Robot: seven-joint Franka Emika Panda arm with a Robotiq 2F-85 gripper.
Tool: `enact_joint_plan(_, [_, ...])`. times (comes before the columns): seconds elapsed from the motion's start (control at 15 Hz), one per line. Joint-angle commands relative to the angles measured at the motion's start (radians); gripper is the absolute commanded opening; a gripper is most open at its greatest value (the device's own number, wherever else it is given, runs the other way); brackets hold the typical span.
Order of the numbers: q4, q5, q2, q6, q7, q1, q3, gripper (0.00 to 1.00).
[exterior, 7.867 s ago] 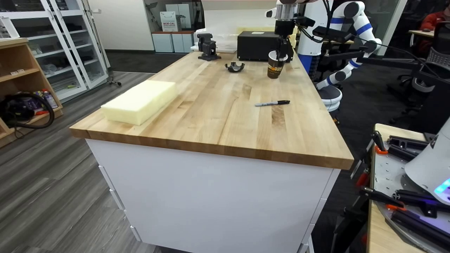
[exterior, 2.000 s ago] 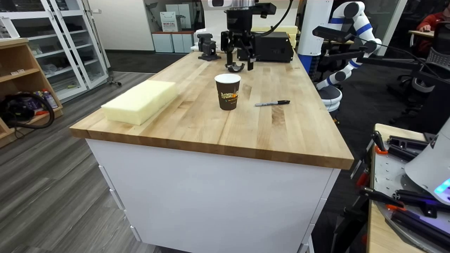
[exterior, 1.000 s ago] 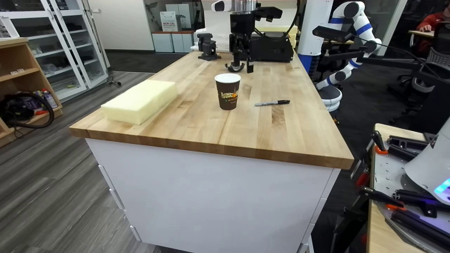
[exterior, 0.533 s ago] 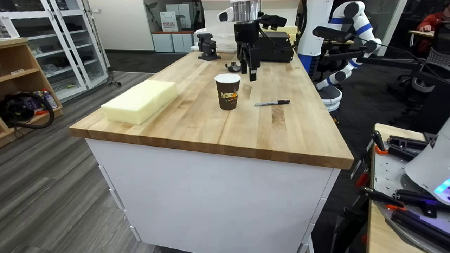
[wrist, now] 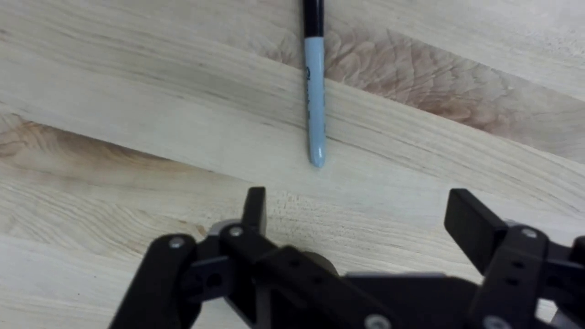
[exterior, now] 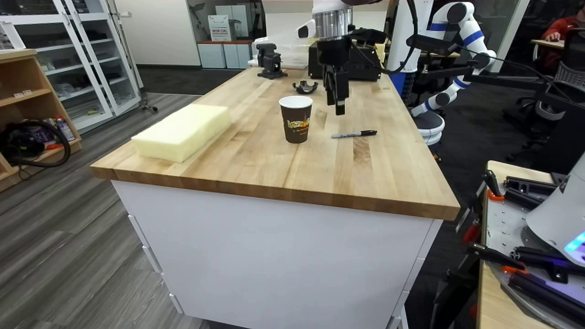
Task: Remove the marker from the cup,move the cup to the left and put the marker in the cup
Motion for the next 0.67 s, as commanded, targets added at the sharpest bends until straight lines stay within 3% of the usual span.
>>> enact_joint_plan(0.0, [-0.117,0.033,-0.084,0.050,0.046,-0.002,0.000,1.00])
enact_joint_plan(0.6, [-0.375,0.031,-0.182,0.378,0.045,-0.012,-0.033,1.00])
